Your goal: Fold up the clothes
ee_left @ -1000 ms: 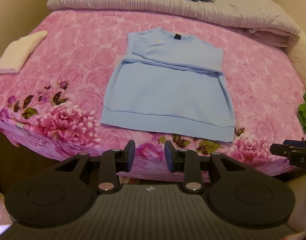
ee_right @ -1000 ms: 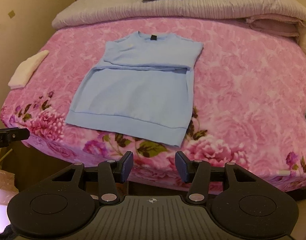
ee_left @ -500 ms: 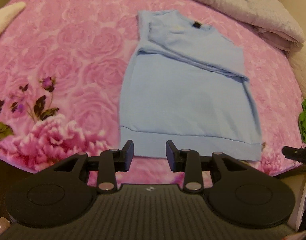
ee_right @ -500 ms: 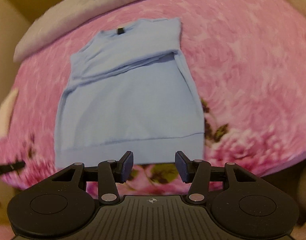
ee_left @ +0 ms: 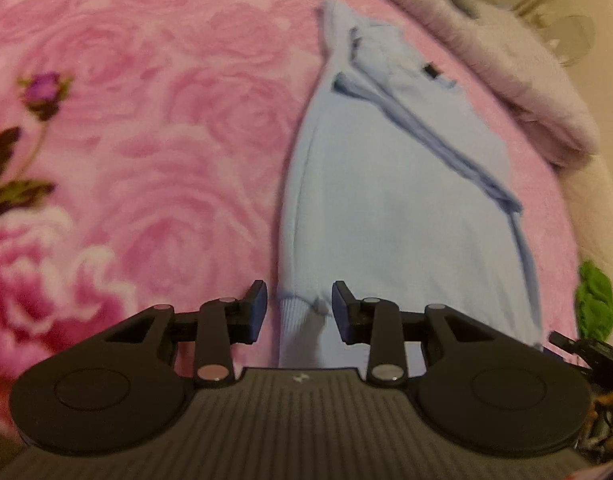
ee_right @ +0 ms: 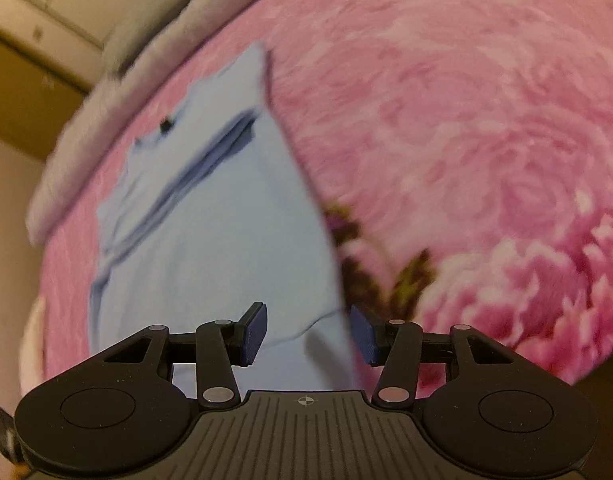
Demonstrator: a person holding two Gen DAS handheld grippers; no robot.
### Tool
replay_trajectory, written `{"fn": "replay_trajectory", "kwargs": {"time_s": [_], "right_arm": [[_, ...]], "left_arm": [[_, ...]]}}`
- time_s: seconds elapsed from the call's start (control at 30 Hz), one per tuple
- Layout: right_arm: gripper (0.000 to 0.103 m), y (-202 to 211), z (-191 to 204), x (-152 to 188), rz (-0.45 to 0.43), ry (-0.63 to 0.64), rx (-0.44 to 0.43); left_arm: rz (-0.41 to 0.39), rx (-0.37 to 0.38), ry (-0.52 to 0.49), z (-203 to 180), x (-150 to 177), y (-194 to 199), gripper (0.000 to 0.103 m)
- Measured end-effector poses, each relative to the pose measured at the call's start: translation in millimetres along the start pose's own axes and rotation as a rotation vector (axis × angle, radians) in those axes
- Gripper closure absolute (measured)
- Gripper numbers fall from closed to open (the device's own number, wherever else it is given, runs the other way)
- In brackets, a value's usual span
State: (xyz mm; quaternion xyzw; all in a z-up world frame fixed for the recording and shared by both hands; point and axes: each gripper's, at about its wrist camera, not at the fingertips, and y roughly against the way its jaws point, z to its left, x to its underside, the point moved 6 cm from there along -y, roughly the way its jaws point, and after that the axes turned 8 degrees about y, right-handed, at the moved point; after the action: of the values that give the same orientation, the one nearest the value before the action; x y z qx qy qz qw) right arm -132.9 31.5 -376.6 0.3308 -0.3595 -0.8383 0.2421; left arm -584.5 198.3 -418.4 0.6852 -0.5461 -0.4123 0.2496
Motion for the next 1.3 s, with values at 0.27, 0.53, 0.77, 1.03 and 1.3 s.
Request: {"fn": "replay_trajectory", "kwargs": {"time_s": [0.27, 0.53, 0.77, 1.03, 1.3], "right_arm": [[0.053, 1.5, -25.4, 22.8, -0.081, -0.058, -0.144], [0.053, 11.6, -24.4, 42.8, -0.100, -0.124, -0.215], [0.053, -14.5, -24.2, 23.6, -0.041, -0.135, -0.292], [0.087, -42.7, -24.5, 3.6, 0.022, -0.142, -0.373], [0.091, -22.9, -15.6, 8.1, -0.044, -0.106, -0.373]], "left_arm": [[-0.114, 0.178, -0.016, 21.4, 4.5, 11.2, 0.072], [-0.137, 0.317, 0.150, 43.6, 17.2, 24.6, 0.066], [-0.136, 0.341, 0.204, 28.2, 3.9, -14.2, 0.067], [-0.110, 0.391, 0.191, 18.4, -0.8, -31.3, 0.094], [-0.163, 0.384, 0.127, 6.0, -1.0, -4.6, 0.096]]}}
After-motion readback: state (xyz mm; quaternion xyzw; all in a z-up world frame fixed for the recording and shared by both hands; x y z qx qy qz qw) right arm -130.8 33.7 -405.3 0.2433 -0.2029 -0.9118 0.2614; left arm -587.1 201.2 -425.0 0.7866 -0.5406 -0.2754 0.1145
